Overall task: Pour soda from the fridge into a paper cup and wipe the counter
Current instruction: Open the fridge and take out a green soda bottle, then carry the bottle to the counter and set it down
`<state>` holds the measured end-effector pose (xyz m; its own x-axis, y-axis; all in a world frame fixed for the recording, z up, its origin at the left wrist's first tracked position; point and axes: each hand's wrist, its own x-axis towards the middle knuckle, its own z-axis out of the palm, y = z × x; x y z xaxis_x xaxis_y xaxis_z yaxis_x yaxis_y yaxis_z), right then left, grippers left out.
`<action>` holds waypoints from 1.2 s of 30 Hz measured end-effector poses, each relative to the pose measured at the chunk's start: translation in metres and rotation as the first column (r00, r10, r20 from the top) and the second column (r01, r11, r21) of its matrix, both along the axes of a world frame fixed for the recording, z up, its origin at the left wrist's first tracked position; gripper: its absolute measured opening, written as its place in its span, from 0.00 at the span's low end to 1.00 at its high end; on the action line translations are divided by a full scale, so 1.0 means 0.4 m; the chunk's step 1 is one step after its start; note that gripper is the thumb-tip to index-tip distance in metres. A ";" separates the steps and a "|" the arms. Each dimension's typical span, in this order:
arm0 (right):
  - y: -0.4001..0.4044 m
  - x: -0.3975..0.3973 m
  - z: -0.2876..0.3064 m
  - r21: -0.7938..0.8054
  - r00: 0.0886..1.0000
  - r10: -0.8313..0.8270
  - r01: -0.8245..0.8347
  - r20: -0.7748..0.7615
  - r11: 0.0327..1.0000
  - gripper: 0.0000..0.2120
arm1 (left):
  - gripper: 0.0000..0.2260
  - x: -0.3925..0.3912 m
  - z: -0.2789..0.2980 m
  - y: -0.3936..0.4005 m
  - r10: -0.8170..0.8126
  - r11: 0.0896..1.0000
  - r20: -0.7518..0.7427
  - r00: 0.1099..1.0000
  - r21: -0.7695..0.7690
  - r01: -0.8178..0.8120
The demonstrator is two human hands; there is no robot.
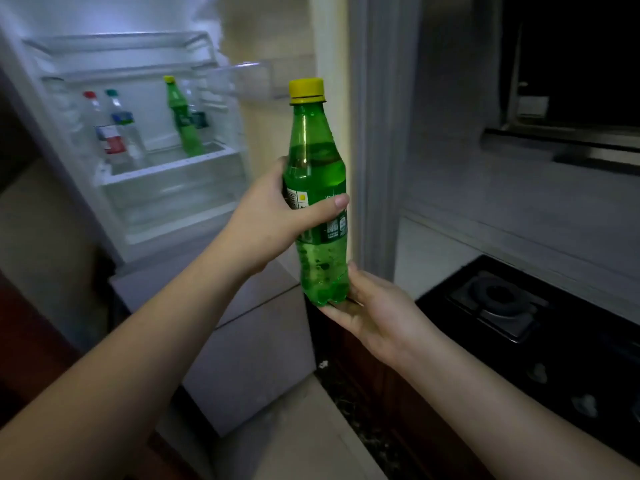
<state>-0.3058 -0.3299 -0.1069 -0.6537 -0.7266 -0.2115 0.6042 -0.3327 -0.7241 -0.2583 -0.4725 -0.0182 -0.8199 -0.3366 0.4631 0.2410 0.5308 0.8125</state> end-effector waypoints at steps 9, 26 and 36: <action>0.439 -0.073 -0.047 0.025 0.956 -0.288 0.287 0.049 0.958 0.13 | 0.27 -0.180 -0.061 0.422 -0.243 0.970 0.058 0.968 0.006 0.243; 1.199 -0.115 -0.159 0.015 0.667 -0.735 0.739 0.127 0.673 0.12 | 0.25 -0.395 -0.158 1.250 -0.699 0.713 0.153 0.698 0.080 0.697; 1.474 -0.137 -0.197 0.049 0.386 -0.917 0.918 0.101 0.392 0.14 | 0.30 -0.508 -0.213 1.592 -0.885 0.455 0.162 0.437 0.097 0.885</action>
<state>-0.3606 0.2597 -0.1859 -0.9020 0.2986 -0.3119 -0.0108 -0.7377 -0.6751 -0.4614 0.1643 -0.1033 -0.7303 0.6189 0.2891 0.4456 0.1109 0.8883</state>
